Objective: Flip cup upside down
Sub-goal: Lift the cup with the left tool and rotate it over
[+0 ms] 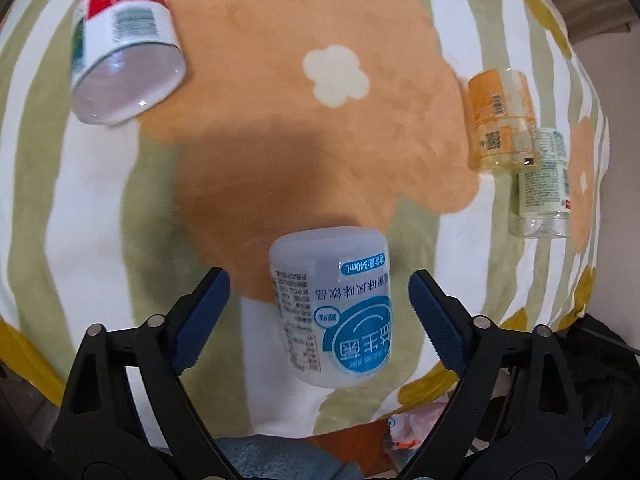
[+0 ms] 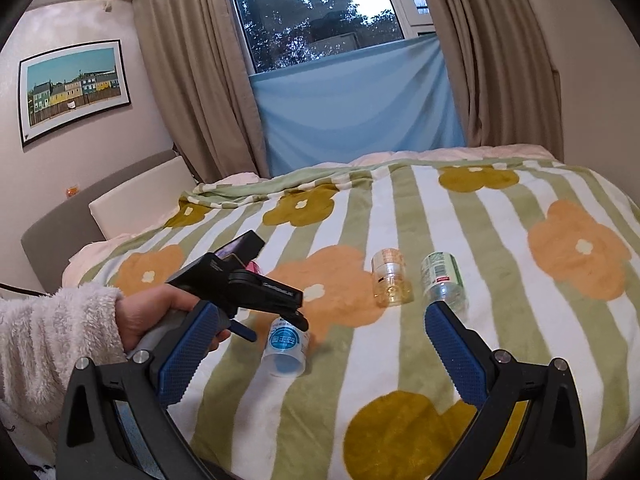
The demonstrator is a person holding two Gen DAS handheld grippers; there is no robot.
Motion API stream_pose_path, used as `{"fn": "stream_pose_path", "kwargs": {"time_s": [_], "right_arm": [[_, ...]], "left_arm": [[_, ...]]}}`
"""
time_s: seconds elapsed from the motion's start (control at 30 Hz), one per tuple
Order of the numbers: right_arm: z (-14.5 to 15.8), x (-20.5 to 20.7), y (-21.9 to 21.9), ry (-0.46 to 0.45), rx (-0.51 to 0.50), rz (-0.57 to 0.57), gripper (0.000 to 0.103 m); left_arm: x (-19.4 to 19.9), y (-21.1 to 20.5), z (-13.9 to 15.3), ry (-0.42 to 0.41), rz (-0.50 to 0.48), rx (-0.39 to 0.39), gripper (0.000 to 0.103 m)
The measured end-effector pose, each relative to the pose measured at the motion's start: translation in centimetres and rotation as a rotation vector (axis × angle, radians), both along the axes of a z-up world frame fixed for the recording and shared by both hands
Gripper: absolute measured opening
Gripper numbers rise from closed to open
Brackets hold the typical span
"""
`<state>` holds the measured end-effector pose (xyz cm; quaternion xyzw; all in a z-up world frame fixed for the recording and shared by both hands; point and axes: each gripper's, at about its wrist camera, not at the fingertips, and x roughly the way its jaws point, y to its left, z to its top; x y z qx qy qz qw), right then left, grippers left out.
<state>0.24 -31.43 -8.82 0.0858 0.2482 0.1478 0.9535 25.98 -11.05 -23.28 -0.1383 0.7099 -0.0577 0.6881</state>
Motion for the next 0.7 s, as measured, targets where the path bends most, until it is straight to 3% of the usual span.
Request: {"fn": "stream_pose_path", "kwargs": {"time_s": [0.03,0.2,0.37,0.53,0.6,0.7], "right_arm": [[-0.1,0.1,0.1,0.001,-0.001,0.001,0.103],[-0.6,0.5,0.3,0.02,0.018,0.018,0.103],[-1.0,0.5,0.3,0.035,0.025,0.025,0.103],[-0.8,0.5,0.3,0.037,0.055,0.039,0.103],[-0.8,0.9,0.3,0.049,0.083,0.05,0.103],[-0.9,1.5,0.4,0.061,0.119,0.06,0.103]], "left_arm": [[0.2,0.0,-0.4,0.012,0.002,-0.006,0.088],[0.5,-0.1,-1.7,0.051,0.02,-0.035,0.065],[0.3,-0.9,-1.4,0.001,-0.023,-0.041,0.06],[-0.2,-0.7,2.3,-0.185,-0.077,-0.037,0.059],[-1.0,-0.1,4.3,-0.338,-0.082,-0.073,0.059],[-2.4,0.8,5.6,-0.548,-0.103,-0.067,0.06]]}}
